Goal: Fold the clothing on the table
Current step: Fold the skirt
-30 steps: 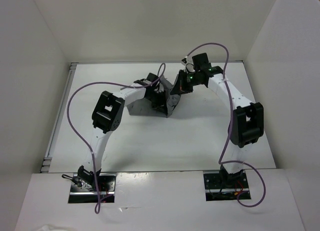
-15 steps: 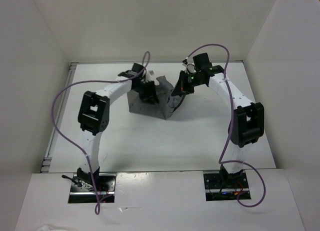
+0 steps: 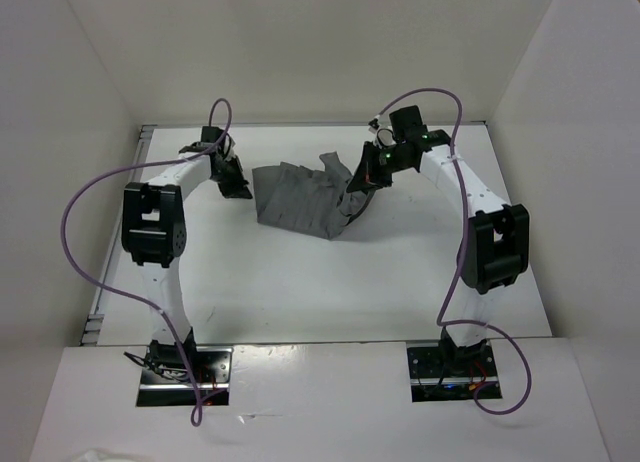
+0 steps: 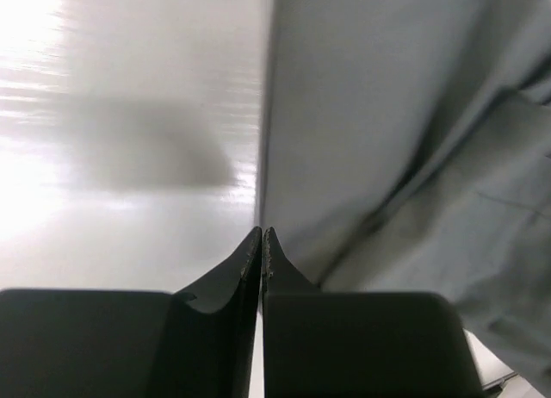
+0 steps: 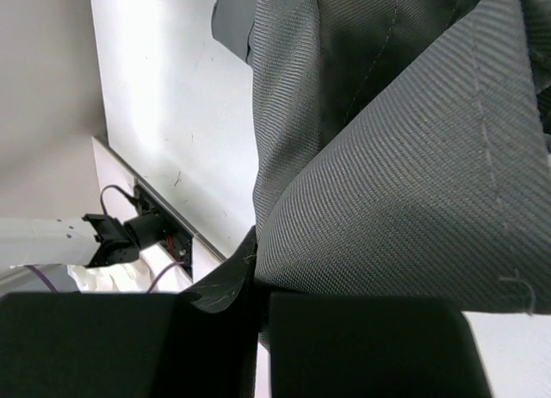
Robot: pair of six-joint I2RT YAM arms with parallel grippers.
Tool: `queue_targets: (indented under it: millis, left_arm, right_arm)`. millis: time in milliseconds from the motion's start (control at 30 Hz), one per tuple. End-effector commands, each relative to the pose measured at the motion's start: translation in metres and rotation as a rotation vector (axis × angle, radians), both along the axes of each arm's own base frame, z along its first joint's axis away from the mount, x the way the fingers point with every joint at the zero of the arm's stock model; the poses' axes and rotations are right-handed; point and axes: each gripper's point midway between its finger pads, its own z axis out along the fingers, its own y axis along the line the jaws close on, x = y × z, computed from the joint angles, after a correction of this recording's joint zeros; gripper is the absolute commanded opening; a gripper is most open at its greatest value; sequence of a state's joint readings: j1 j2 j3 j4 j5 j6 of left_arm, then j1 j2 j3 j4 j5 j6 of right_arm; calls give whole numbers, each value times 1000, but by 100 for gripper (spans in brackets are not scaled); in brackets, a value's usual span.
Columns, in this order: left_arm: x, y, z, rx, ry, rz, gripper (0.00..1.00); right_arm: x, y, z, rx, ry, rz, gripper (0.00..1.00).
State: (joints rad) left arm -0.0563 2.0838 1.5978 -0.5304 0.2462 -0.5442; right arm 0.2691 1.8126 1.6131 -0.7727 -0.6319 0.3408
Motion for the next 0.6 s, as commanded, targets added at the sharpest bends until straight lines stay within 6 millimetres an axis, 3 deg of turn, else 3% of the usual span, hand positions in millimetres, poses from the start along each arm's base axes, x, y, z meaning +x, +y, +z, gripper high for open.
queue_targets:
  millis: [0, 167, 300, 400, 433, 467, 533, 567]
  left_arm:
    - [5, -14, -26, -16, 14, -5, 6]
    - [1, -42, -41, -68, 37, -54, 5]
    - [-7, -57, -48, -109, 59, -75, 4]
    - [-7, -59, -40, -121, 41, -82, 4]
    - [-12, -63, -43, -120, 54, -90, 4]
    - [-12, -64, -39, -129, 46, -95, 4]
    - [-14, -64, -36, -129, 43, -95, 4]
    - [-14, -64, -36, -129, 43, -95, 4]
  right_arm:
    - [11, 4, 18, 27, -52, 22, 0]
    - [28, 21, 21, 42, -74, 52, 0]
    - [37, 52, 14, 50, -77, 119, 0]
    - [41, 78, 6, 63, -65, 171, 0]
    - [47, 86, 13, 72, -92, 183, 0]
    - [43, 97, -5, 59, -48, 205, 0]
    - [44, 113, -3, 70, -54, 235, 0]
    - [45, 121, -20, 67, -35, 259, 0]
